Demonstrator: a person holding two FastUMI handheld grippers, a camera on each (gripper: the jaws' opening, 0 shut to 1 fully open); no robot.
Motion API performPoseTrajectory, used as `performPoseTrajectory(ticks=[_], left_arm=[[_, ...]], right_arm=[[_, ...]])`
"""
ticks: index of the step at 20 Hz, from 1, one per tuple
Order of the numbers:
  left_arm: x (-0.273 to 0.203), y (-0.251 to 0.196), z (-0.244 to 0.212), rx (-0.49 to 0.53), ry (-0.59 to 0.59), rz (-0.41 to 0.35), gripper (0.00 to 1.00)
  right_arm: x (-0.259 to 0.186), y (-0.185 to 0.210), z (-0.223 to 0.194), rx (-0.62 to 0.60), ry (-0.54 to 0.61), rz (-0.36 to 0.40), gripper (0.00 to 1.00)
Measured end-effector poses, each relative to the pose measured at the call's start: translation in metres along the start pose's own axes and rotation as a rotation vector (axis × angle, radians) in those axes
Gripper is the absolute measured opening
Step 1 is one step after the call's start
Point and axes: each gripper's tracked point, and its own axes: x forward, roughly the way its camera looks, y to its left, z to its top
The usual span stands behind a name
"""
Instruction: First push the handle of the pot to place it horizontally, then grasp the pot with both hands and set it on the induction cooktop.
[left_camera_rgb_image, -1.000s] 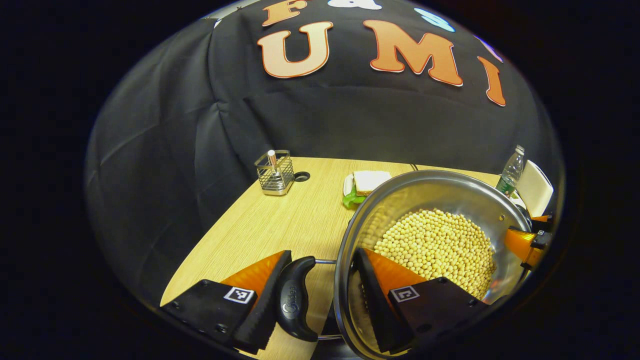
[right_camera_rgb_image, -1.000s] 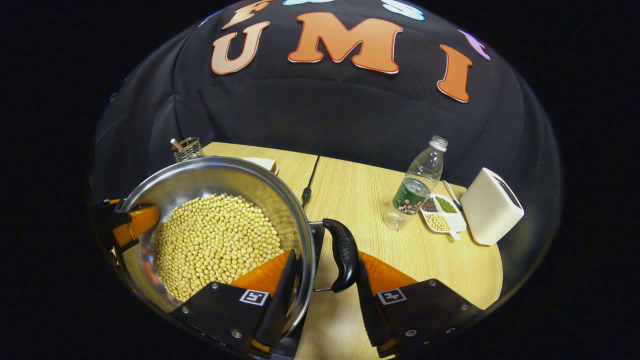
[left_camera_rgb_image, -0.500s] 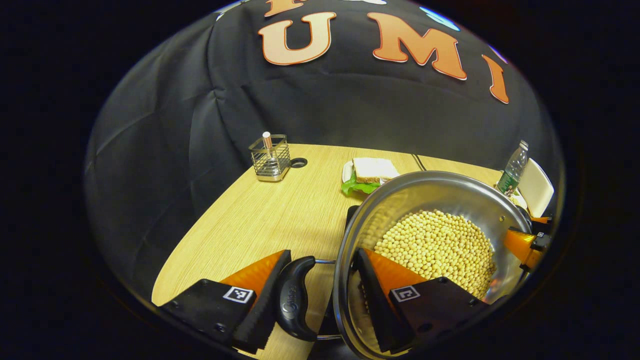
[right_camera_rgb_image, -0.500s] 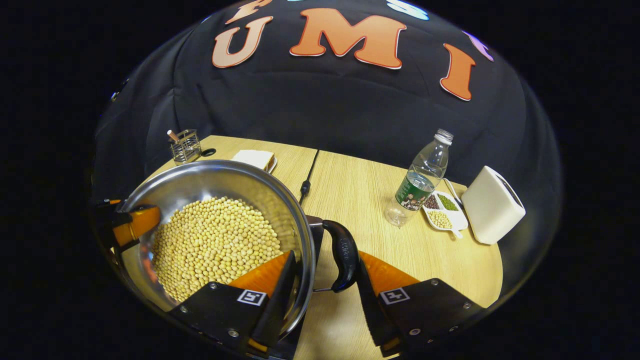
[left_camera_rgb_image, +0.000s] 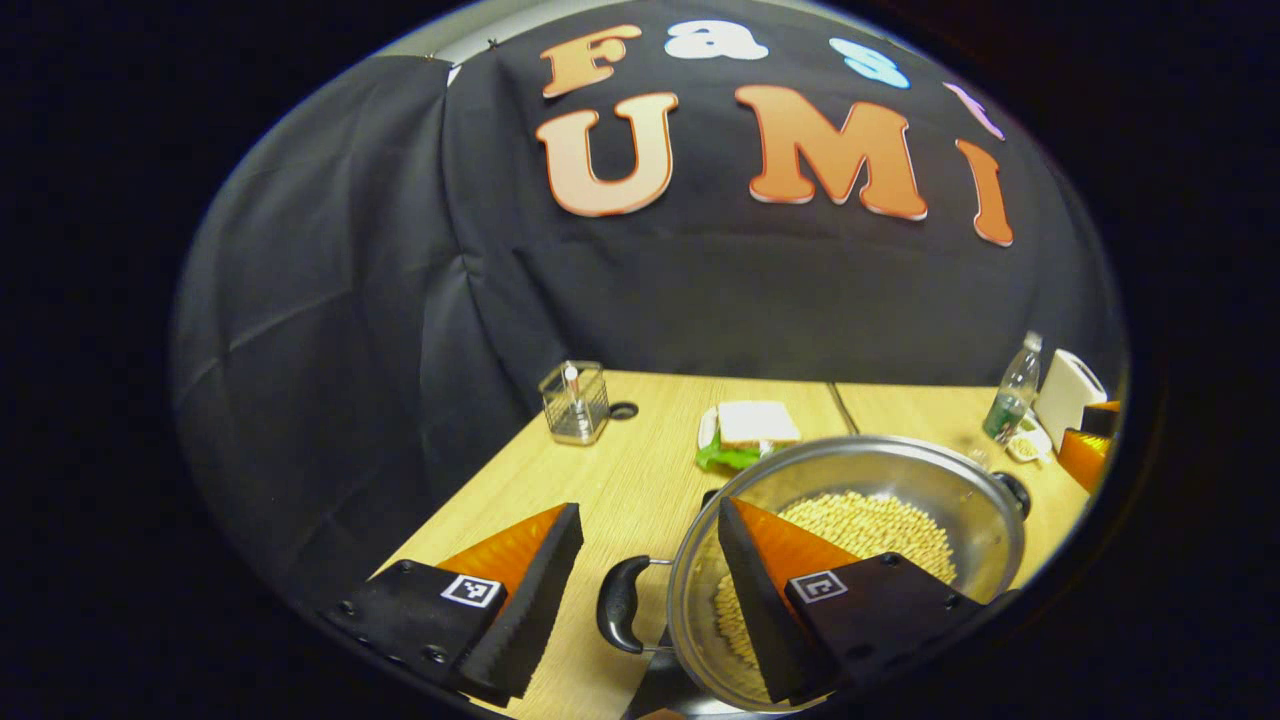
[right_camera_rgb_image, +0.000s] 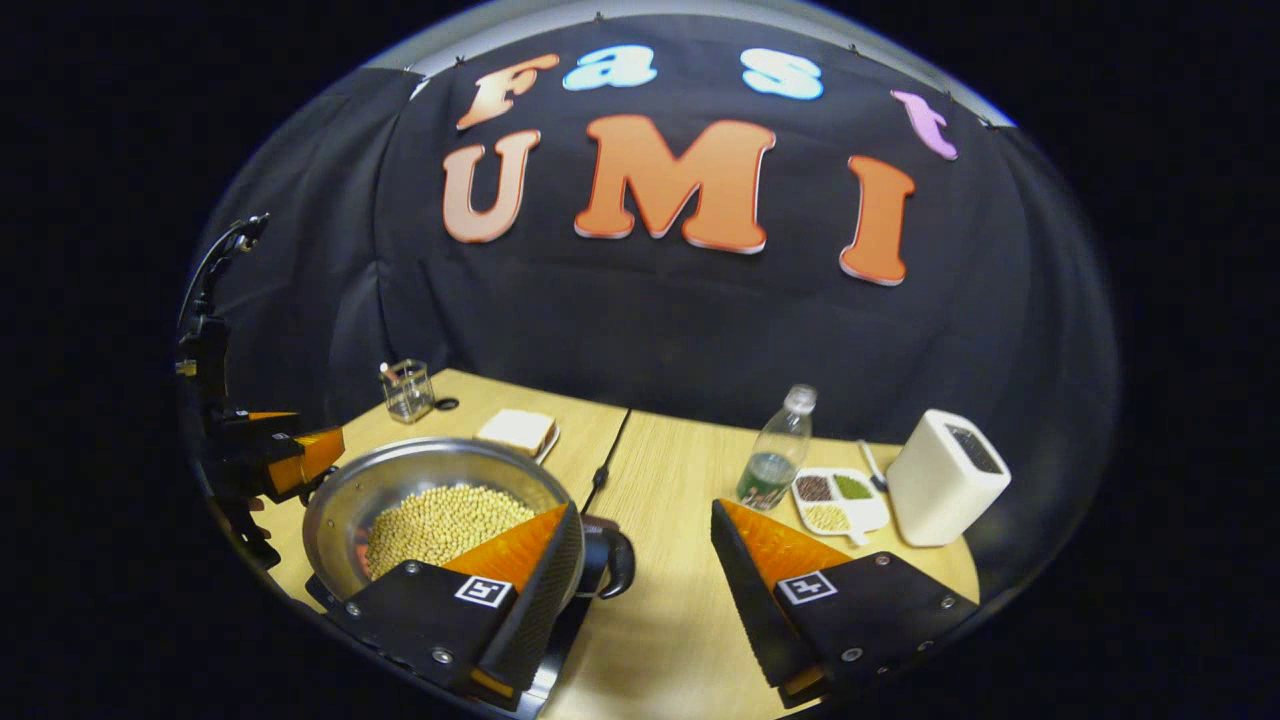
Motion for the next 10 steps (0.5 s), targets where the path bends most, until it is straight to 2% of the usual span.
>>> performPoseTrajectory(ticks=[1,2,6,8,9,10], left_arm=[[-0.012,-0.005,0.017,-0.012,-0.041,-0.009,0.86],[-0.025,-0.01,0.034,-0.023,-0.082,-0.019,0.9],[-0.09,-0.029,0.107,-0.079,-0.249,-0.078,0.89],[-0.128,-0.036,0.14,-0.065,-0.331,-0.086,0.96],[-0.147,-0.036,0.153,-0.045,-0.37,-0.08,0.96],[-0.166,-0.041,0.165,-0.04,-0.41,-0.08,0.96]], right_arm=[[-0.017,-0.011,0.019,-0.002,-0.051,-0.008,0.83],[-0.035,-0.023,0.034,-0.002,-0.1,-0.017,0.84],[-0.104,-0.068,0.085,-0.027,-0.263,-0.061,0.88],[-0.14,-0.093,0.105,-0.052,-0.321,-0.085,0.94],[-0.158,-0.104,0.115,-0.056,-0.344,-0.098,0.97],[-0.176,-0.116,0.124,-0.055,-0.368,-0.109,0.94]])
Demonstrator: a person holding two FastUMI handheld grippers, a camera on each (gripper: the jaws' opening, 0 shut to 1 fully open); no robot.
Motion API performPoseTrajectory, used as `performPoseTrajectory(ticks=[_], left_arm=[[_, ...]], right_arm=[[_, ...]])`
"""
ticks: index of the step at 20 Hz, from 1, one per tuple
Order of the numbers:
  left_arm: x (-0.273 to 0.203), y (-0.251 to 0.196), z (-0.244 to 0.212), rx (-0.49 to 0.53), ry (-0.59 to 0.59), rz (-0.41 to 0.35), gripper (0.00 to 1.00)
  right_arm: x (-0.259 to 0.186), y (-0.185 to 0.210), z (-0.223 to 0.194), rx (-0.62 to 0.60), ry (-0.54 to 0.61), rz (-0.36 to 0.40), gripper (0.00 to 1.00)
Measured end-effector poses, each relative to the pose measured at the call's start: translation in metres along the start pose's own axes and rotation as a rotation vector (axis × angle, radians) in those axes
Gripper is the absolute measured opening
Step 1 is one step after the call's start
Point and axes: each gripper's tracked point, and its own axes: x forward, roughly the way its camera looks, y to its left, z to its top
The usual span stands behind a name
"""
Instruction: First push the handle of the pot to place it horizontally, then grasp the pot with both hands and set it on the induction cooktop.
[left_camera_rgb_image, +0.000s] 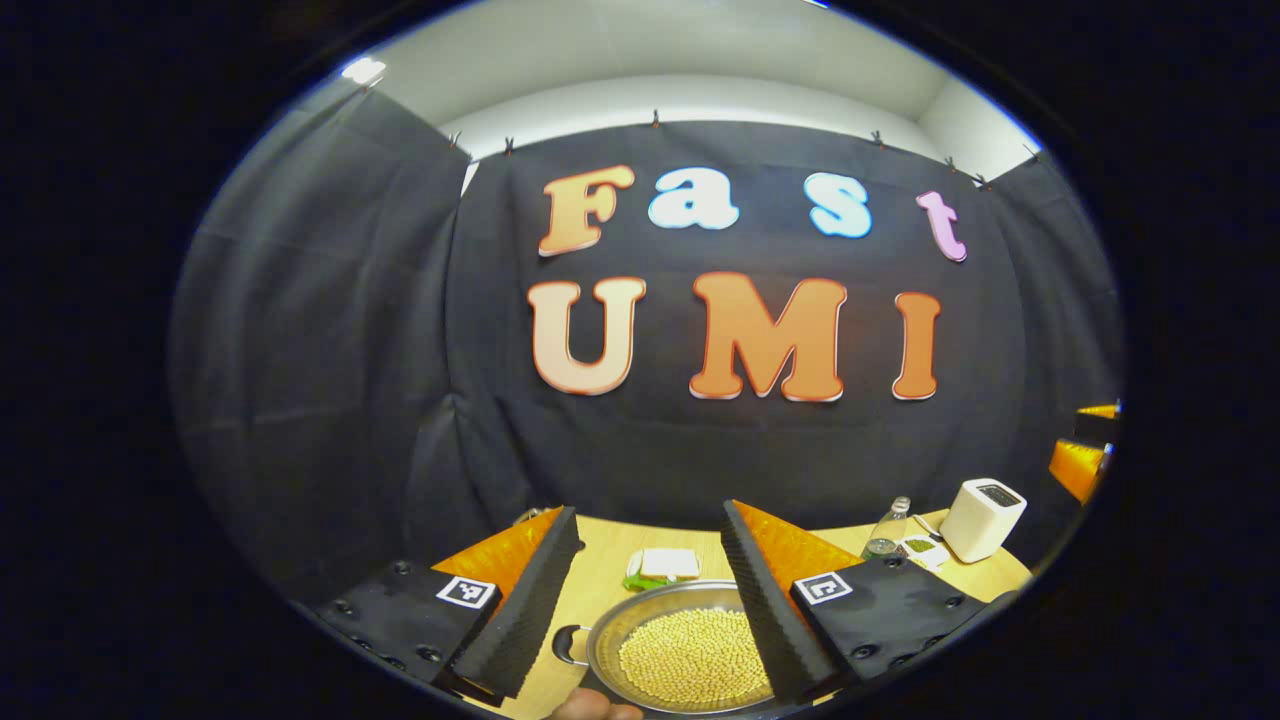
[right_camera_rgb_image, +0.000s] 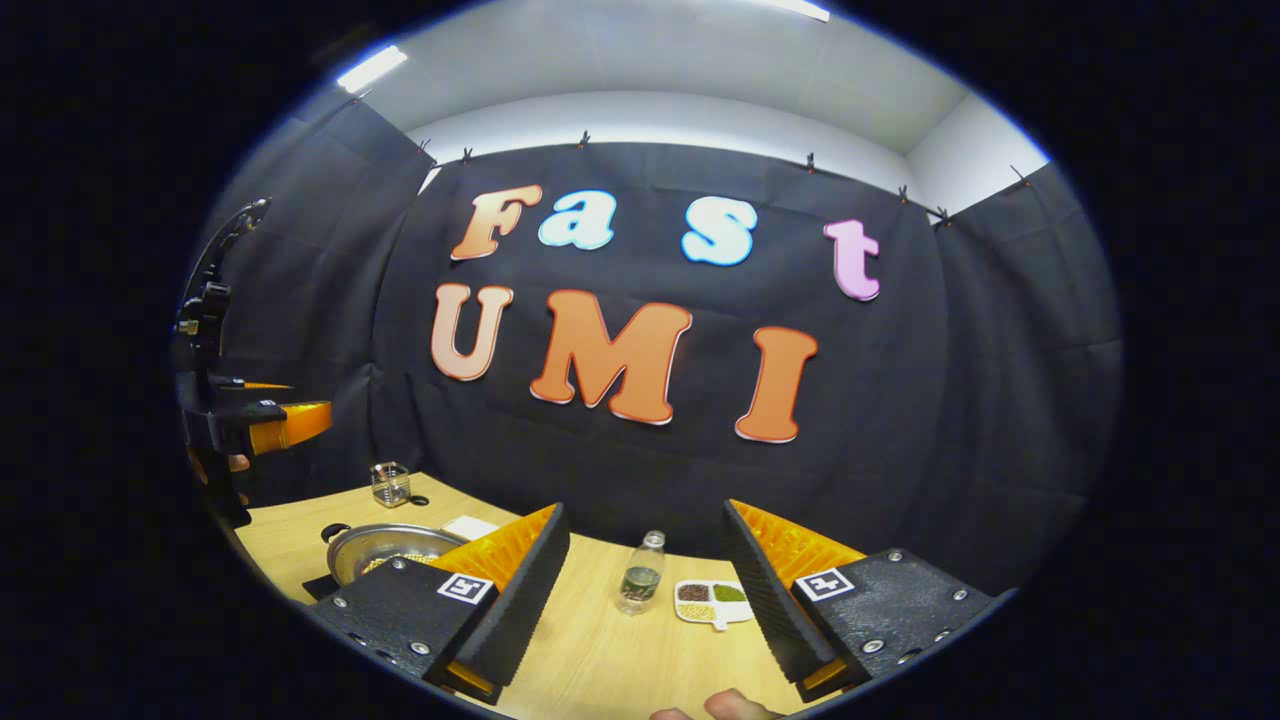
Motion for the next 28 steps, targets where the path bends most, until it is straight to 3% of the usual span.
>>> performPoseTrajectory(ticks=[2,4,7,11,16,22,28], left_arm=[[-0.021,-0.02,0.034,-0.021,-0.074,-0.023,0.96],[-0.045,-0.043,0.057,-0.066,-0.092,-0.079,0.94],[-0.069,-0.052,0.09,-0.141,-0.133,-0.149,0.97],[-0.099,-0.037,0.14,-0.153,-0.249,-0.132,0.97],[-0.151,-0.01,0.188,-0.131,-0.389,-0.102,0.94],[-0.196,0.018,0.214,-0.117,-0.519,-0.031,0.96],[-0.182,0.007,0.201,-0.097,-0.484,-0.015,0.97]], right_arm=[[-0.026,-0.026,0.028,-0.001,-0.055,-0.022,0.95],[-0.05,-0.051,0.049,-0.008,-0.094,-0.053,0.95],[-0.086,-0.083,0.083,-0.021,-0.166,-0.087,0.95],[-0.122,-0.116,0.122,-0.054,-0.242,-0.139,0.97],[-0.151,-0.129,0.16,-0.042,-0.329,-0.148,0.95],[-0.158,-0.139,0.154,-0.07,-0.367,-0.153,0.95],[-0.142,-0.161,0.137,-0.043,-0.308,-0.18,0.95]])
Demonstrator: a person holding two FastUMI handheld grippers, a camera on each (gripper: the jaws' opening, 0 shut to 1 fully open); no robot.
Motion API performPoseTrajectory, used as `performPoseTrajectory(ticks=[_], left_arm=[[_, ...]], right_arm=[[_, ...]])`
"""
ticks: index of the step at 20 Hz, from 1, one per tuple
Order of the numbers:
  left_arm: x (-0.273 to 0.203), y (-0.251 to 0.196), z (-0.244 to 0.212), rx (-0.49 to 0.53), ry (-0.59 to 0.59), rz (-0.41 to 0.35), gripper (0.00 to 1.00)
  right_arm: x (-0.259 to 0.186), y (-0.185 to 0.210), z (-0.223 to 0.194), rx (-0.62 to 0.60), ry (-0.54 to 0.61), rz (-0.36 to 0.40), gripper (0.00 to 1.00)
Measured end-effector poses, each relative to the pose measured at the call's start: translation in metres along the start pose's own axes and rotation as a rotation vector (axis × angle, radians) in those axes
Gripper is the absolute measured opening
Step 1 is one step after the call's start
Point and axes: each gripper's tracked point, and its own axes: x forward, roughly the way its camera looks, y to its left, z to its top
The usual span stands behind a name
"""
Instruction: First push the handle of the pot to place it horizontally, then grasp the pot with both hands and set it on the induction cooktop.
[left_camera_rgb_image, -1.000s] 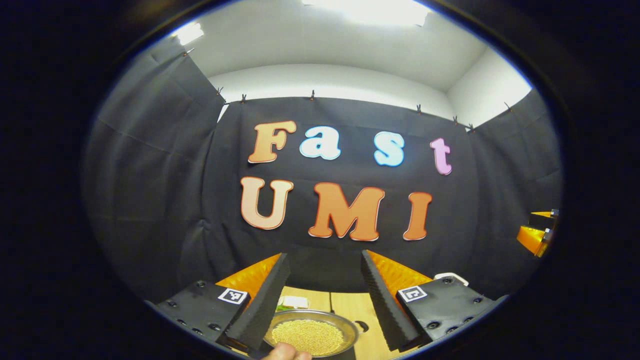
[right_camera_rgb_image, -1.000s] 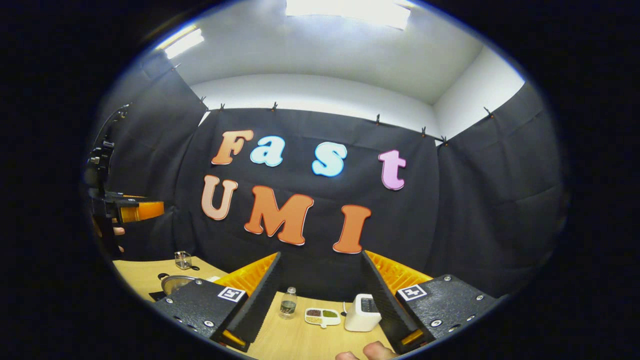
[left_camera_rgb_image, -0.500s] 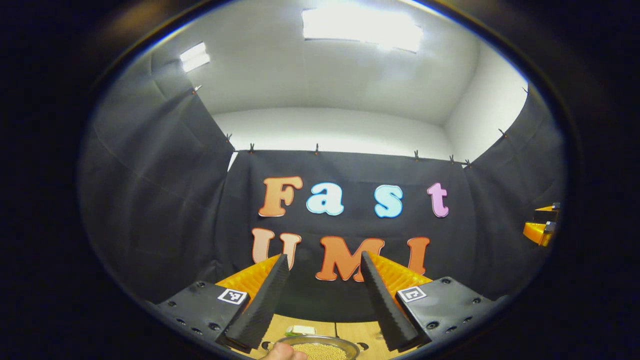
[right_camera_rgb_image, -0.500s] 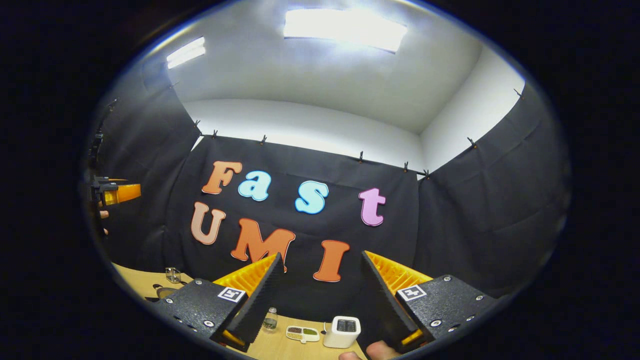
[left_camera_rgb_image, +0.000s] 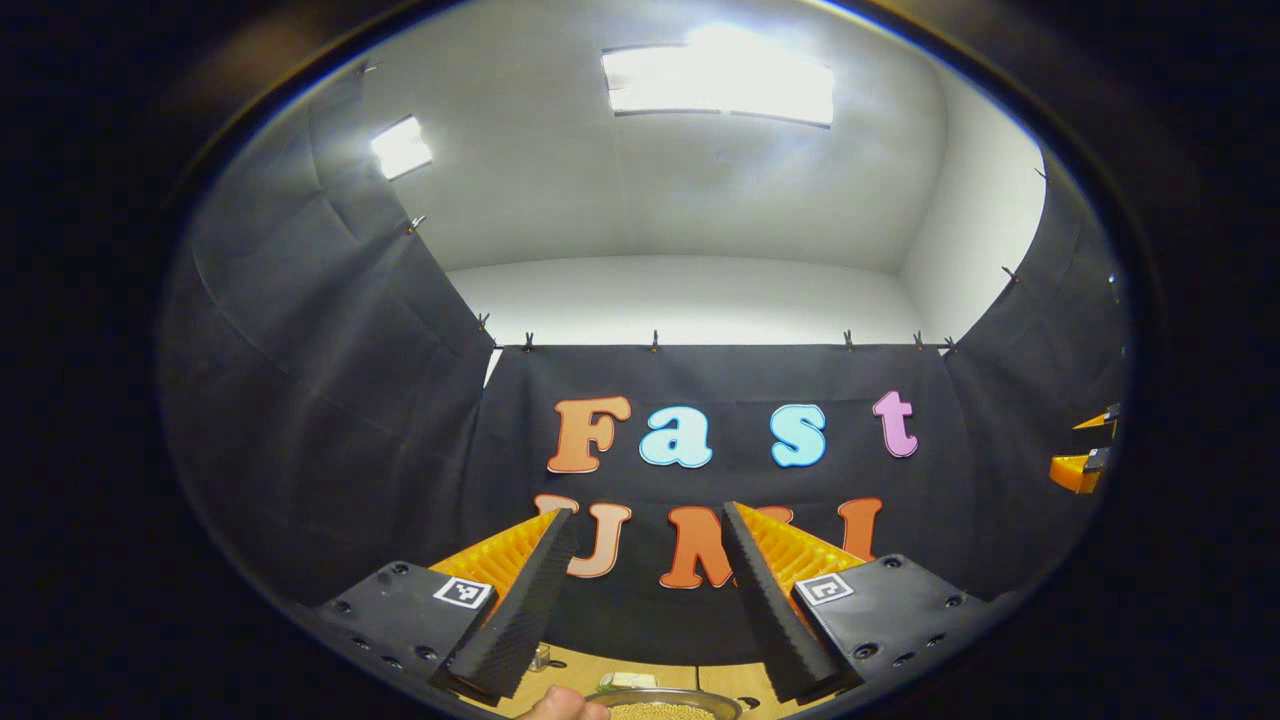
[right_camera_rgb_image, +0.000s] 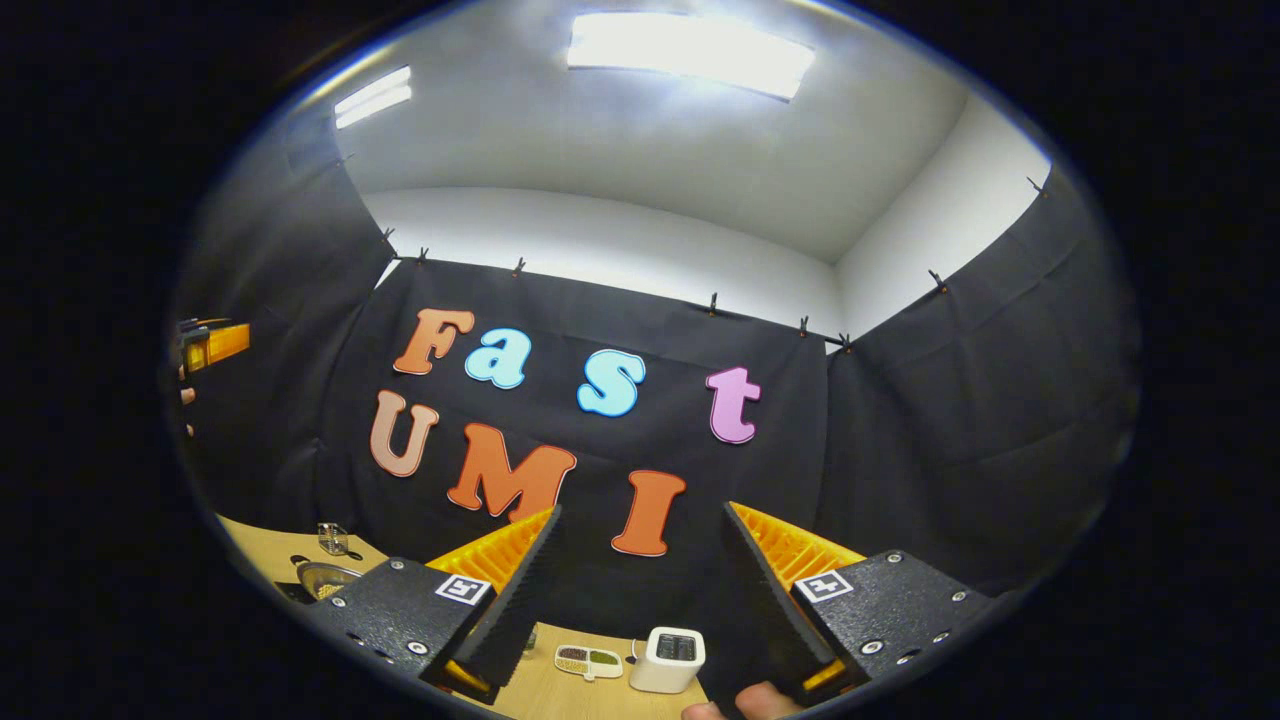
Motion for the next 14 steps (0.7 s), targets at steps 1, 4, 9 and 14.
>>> performPoseTrajectory(ticks=[1,4,9,14], left_arm=[[0.002,0.0,-0.006,0.008,0.015,0.001,0.95],[0.003,0.003,-0.026,0.017,0.059,0.006,0.97],[0.023,0.002,-0.051,0.056,0.123,0.019,0.97],[0.034,0.0,-0.072,0.063,0.177,0.022,0.93]], right_arm=[[0.003,-0.003,-0.005,0.012,0.011,-0.005,0.95],[0.011,-0.009,-0.02,0.047,0.055,-0.001,0.95],[0.019,-0.014,-0.031,0.053,0.082,0.01,0.95],[0.016,-0.016,-0.031,0.056,0.078,0.015,0.95]])
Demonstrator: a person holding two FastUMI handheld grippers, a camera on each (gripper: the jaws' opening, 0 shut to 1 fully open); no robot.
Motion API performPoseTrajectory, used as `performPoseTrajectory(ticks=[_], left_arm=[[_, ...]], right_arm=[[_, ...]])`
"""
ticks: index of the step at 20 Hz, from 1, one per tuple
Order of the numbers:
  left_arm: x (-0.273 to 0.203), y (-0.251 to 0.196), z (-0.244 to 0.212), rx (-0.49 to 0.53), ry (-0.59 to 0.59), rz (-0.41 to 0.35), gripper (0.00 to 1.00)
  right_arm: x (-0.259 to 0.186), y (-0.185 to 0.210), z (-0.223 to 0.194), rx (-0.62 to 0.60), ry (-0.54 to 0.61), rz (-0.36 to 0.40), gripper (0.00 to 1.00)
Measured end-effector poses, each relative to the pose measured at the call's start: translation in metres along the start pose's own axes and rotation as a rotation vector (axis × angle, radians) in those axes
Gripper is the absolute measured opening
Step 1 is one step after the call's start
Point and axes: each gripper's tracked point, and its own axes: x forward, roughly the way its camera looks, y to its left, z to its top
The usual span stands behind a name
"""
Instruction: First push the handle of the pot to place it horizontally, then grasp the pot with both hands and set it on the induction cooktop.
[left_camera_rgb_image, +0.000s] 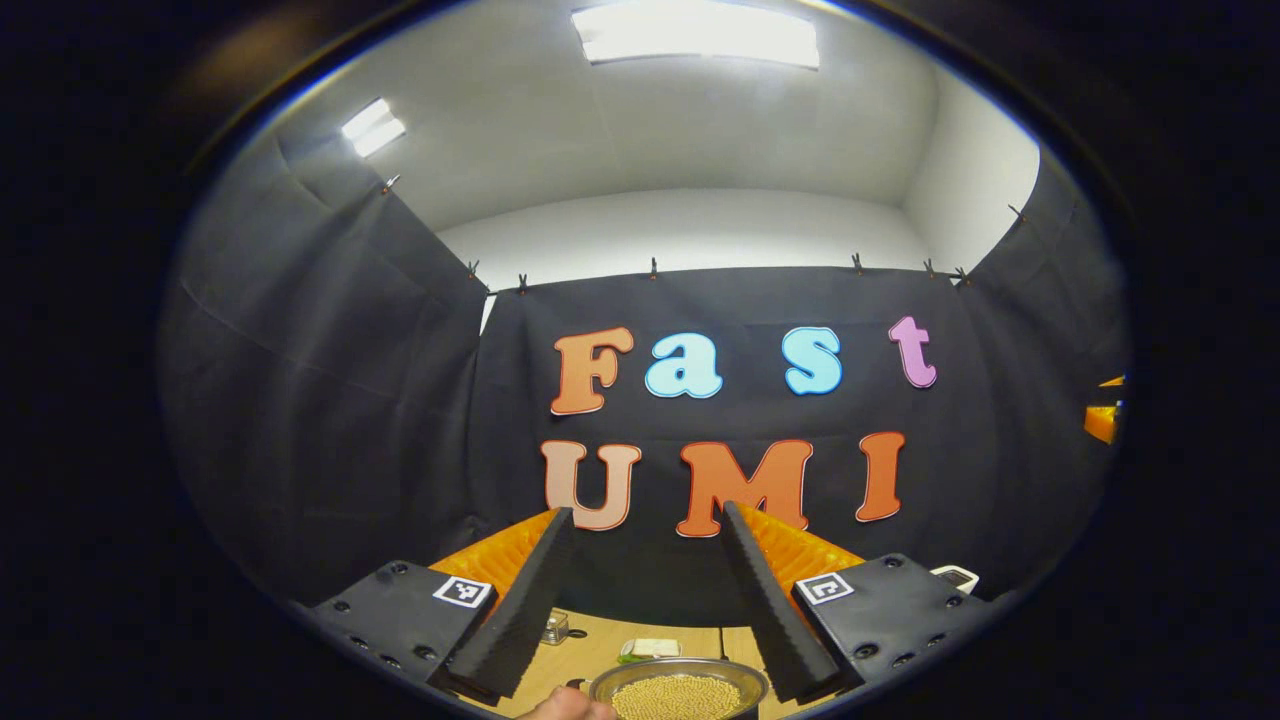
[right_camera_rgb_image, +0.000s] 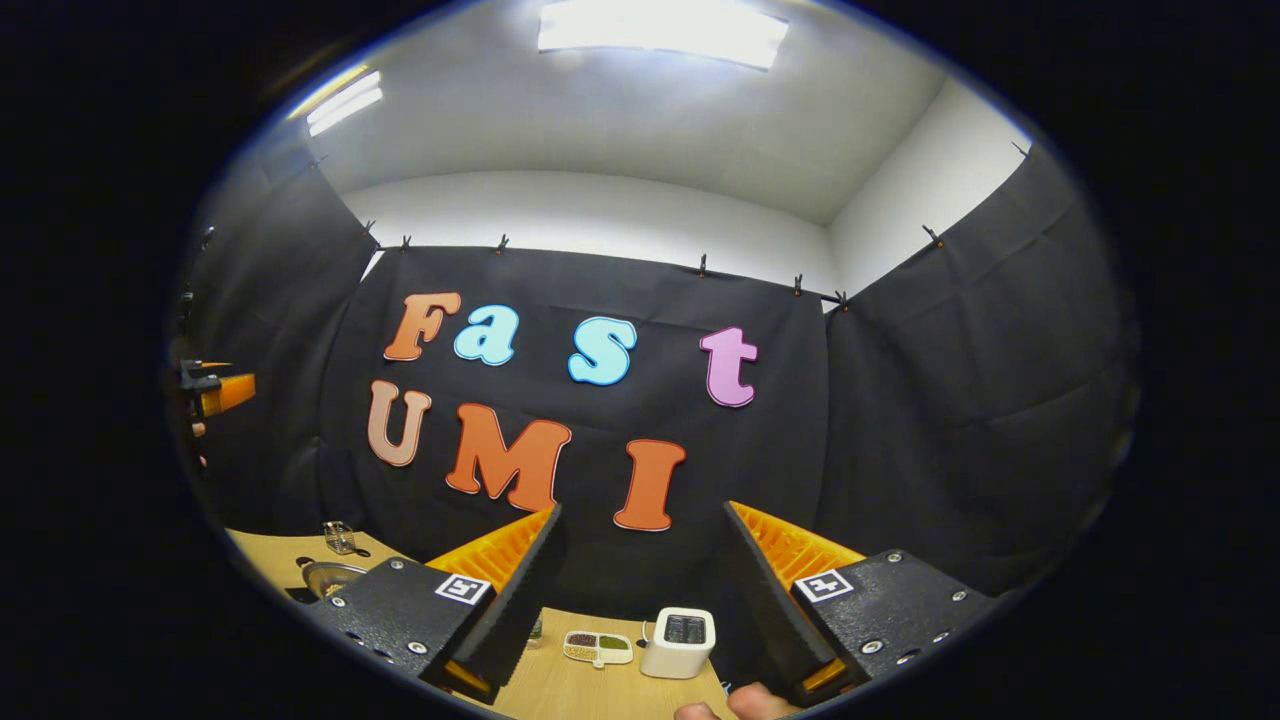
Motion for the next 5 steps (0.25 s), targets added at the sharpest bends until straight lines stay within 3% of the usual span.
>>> performPoseTrajectory(ticks=[5], left_arm=[[-0.0022,-0.0039,0.0018,-0.001,-0.017,0.003,0.97]], right_arm=[[0.0002,-0.0024,-0.0017,0.004,0.002,0.004,0.95]])
